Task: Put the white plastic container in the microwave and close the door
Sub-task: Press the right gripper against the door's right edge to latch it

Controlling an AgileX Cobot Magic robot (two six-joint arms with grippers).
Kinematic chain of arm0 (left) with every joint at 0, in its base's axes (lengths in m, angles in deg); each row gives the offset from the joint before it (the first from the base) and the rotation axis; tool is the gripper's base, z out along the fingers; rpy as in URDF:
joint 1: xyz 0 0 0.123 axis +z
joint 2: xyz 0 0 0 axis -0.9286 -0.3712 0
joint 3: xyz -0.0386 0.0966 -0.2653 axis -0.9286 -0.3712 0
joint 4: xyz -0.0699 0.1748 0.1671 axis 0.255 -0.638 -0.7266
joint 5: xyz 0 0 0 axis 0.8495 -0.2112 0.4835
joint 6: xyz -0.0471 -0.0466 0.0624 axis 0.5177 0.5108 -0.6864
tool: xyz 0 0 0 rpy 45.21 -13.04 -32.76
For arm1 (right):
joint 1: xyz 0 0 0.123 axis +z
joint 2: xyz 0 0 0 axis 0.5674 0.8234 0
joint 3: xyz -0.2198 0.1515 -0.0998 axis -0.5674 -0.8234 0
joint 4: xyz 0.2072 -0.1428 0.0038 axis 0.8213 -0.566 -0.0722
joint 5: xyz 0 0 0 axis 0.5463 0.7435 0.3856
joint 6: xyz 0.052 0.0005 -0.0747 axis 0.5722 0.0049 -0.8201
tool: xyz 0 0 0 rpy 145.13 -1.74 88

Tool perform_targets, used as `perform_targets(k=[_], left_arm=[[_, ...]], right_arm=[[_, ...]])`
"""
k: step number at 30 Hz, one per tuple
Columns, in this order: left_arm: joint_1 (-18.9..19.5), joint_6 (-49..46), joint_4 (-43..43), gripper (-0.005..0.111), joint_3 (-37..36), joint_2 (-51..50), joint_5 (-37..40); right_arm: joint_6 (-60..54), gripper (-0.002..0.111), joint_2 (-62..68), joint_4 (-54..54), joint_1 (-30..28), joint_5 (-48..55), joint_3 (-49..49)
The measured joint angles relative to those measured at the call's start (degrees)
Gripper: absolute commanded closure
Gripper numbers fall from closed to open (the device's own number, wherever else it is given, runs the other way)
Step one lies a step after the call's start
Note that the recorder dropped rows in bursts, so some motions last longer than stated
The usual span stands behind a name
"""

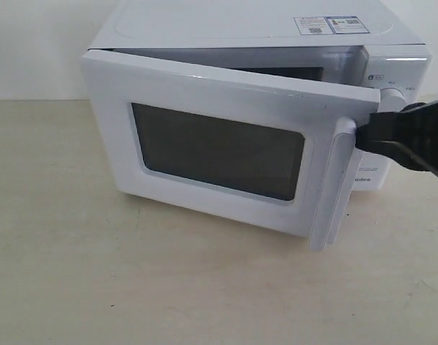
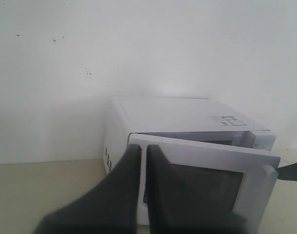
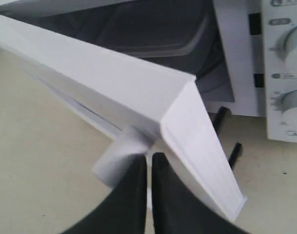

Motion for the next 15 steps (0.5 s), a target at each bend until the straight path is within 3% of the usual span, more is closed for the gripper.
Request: perform_targets(k=[7, 15], left_arm=[[0.00, 0.00, 0.99, 0.102, 0.00, 0.00, -0.22], [0.00, 0.00, 2.41, 0.102, 0.00, 0.00, -0.33]], right_arm=[[-1.94, 0.108, 3.23, 0.00, 0.00, -6.58, 0.64], [-4.21, 0.108, -3.87, -0.48, 2.38, -9.59, 2.80]])
